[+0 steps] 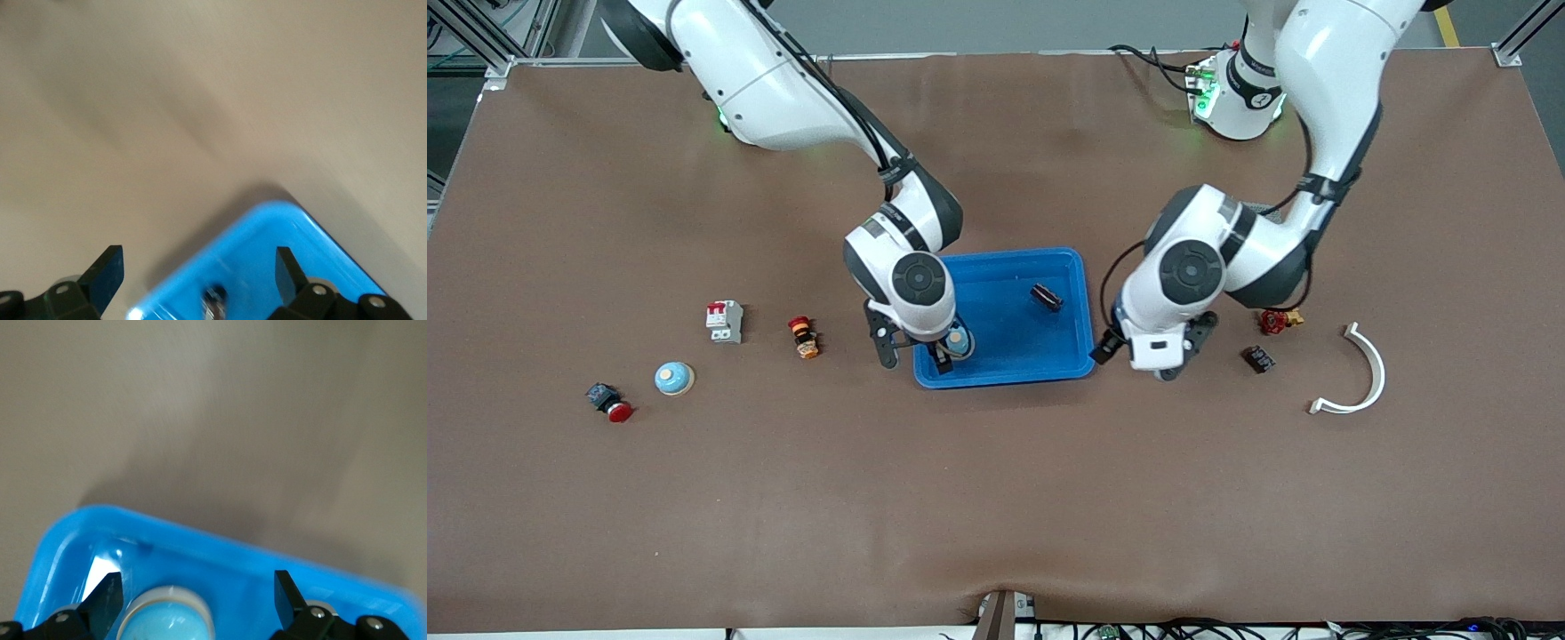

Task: Place electrolytic capacitor and blue bell in tray
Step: 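Carry the capacitor and bell into the tray and open both grippers, then grasp the second capacitor with the left gripper while the right grasps the bell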

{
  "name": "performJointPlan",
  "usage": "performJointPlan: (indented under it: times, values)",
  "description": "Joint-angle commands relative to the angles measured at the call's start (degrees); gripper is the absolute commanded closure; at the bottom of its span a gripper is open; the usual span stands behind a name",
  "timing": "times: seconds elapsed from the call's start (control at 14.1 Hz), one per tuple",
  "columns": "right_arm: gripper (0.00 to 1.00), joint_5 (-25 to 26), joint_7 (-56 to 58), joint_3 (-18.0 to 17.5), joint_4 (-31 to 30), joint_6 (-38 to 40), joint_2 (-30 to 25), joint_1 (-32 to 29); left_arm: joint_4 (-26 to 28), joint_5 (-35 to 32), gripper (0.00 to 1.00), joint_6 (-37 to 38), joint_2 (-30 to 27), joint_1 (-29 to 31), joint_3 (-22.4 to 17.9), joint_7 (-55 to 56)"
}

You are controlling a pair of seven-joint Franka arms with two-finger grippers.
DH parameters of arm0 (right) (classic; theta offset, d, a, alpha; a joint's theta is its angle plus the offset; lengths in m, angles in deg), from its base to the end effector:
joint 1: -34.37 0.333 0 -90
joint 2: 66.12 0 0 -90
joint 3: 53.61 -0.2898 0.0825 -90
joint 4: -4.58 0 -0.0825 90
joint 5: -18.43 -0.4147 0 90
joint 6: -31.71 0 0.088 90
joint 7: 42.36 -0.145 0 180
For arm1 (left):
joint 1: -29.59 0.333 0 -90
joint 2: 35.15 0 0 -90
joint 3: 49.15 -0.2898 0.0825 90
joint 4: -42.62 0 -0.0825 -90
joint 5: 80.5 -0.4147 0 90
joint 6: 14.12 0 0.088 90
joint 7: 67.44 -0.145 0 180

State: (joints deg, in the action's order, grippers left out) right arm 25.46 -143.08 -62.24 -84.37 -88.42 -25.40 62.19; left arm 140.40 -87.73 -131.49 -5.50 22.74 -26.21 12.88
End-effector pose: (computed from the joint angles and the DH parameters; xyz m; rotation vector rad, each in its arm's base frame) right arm 0.5627 0.3954 0.1443 2.5682 -1.5393 -0.0856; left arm 0.5835 -0.3095 0.2227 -2.8023 -1.2692 0.2286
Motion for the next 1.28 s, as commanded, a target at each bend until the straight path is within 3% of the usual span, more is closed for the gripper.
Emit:
performJointPlan:
  times: [0.0,0.57,0.85,1.06,1.14,1.21]
  values:
    - [0.00,-1.49,14.29,-1.74,-1.14,6.30,-5.64,-5.40,2.23,-2.79,0.00,2.41,-0.82,4.72,0.36,-5.15]
    - [0.00,-0.79,41.09,-1.48,-5.78,5.09,-12.23,-19.02,8.38,-6.21,0.00,-1.96,-0.04,17.56,0.27,-21.59]
    - [0.00,0.97,53.40,-1.31,-16.23,-4.04,-17.07,-25.44,12.43,-12.00,0.00,-11.36,2.68,21.52,0.27,-21.69]
    - [0.00,4.30,60.54,-1.30,-20.64,-8.53,-18.22,-29.57,14.45,-15.96,0.00,-13.67,4.01,23.46,0.27,-21.69]
    - [0.00,5.09,62.03,-1.30,-20.65,-8.72,-18.13,-30.37,14.72,-16.58,0.03,-13.67,4.18,23.90,0.35,-21.69]
    - [0.00,5.62,63.79,-1.30,-20.74,-8.80,-18.13,-31.33,14.81,-16.59,0.18,-13.67,4.18,24.16,0.36,-21.69]
